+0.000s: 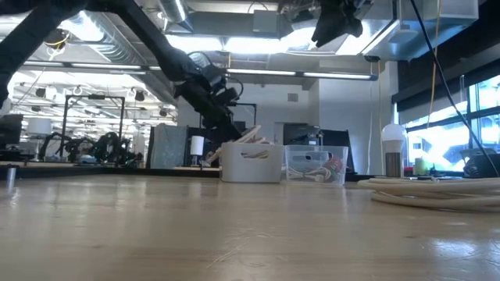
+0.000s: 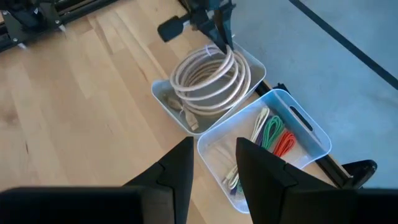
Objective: Pick & Place USB Port
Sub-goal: Put the left brown hdmi cable into the white bin, then put the brown hdmi cable into the white bin
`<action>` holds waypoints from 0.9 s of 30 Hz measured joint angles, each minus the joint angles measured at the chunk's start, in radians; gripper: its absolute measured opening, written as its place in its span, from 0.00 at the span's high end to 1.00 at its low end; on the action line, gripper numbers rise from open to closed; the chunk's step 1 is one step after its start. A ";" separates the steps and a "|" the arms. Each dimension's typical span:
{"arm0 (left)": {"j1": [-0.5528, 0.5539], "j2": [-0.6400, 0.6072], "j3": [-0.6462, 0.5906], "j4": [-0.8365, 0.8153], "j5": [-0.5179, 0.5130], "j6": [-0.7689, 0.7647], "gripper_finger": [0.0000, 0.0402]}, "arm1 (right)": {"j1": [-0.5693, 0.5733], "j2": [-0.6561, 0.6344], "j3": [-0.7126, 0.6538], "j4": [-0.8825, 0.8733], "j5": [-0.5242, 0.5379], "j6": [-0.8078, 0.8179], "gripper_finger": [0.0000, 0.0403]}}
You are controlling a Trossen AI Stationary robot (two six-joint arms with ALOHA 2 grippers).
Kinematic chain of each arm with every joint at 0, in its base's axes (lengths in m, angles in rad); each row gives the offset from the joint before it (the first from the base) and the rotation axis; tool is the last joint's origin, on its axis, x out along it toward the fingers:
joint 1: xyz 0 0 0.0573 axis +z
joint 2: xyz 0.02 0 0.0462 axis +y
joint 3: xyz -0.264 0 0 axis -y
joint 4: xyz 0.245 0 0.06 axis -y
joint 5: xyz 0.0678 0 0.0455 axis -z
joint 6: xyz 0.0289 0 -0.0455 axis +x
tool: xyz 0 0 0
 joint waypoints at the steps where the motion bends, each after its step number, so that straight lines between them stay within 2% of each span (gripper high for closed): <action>1: -0.003 0.008 0.000 0.006 0.000 0.004 0.98 | 0.000 0.000 0.000 0.001 0.000 -0.001 0.70; 13: -0.017 0.067 0.002 0.017 -0.016 0.013 0.97 | 0.000 0.000 0.000 0.004 0.000 -0.002 0.70; 18: -0.041 0.067 0.005 0.030 -0.121 -0.027 0.86 | 0.000 0.000 0.000 0.004 0.000 0.000 0.70; 27: -0.081 0.064 0.130 0.023 -0.146 -0.004 0.69 | 0.000 0.000 0.000 0.004 0.000 0.002 0.70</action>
